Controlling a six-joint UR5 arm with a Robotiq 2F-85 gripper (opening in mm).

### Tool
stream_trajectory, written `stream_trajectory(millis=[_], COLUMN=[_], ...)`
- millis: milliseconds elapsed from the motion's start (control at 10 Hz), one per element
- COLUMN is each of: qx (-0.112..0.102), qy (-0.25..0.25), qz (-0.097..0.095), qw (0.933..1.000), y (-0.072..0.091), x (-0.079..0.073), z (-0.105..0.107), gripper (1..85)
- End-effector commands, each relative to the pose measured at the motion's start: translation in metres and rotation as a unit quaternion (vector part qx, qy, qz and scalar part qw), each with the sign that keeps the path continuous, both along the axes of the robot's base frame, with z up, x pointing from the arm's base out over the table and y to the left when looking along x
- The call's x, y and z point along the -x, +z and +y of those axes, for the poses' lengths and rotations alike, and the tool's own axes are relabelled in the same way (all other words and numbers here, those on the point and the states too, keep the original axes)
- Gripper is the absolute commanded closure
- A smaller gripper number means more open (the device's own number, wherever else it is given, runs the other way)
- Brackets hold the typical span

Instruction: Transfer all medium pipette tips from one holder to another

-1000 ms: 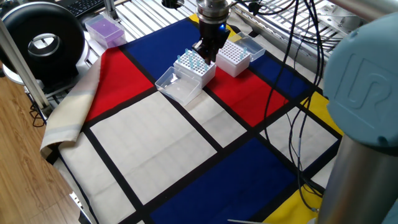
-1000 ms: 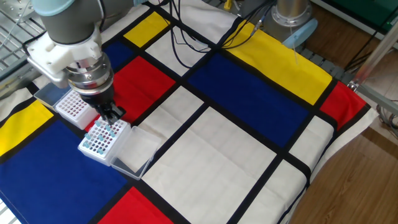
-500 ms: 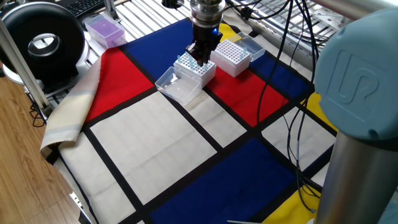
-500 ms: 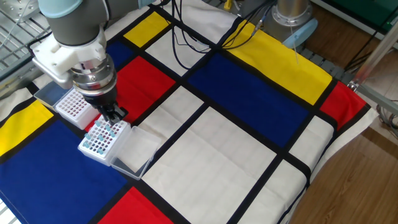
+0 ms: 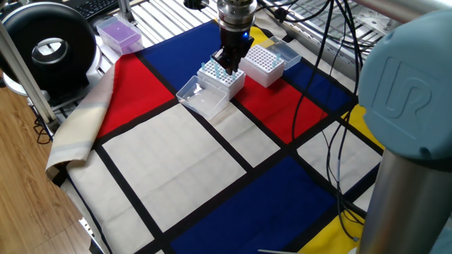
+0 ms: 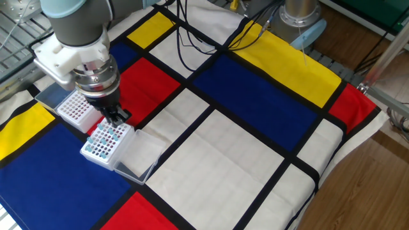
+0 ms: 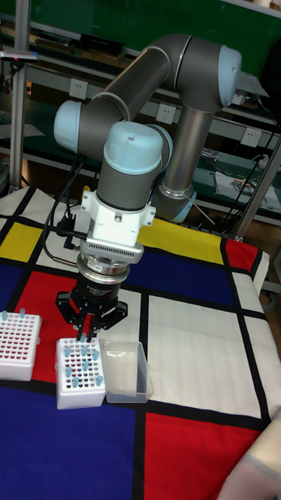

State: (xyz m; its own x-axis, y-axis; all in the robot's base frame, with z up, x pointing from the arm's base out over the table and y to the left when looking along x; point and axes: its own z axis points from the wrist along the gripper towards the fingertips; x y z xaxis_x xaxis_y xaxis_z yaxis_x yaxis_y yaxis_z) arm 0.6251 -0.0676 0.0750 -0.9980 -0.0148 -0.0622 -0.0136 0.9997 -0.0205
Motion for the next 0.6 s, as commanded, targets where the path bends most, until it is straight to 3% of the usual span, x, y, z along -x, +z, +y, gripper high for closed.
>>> stream_trajectory(millis=[0, 500], qx=[-0.012, -0.023], qy=[-0.01, 0.001], qz=[-0.004, -0.024], qw=[0.9999, 0.9995], y=[0.0057, 0.0029], x=[0.0022, -0.0013], z=[0.0042, 0.0054], gripper=[62.7, 59.0])
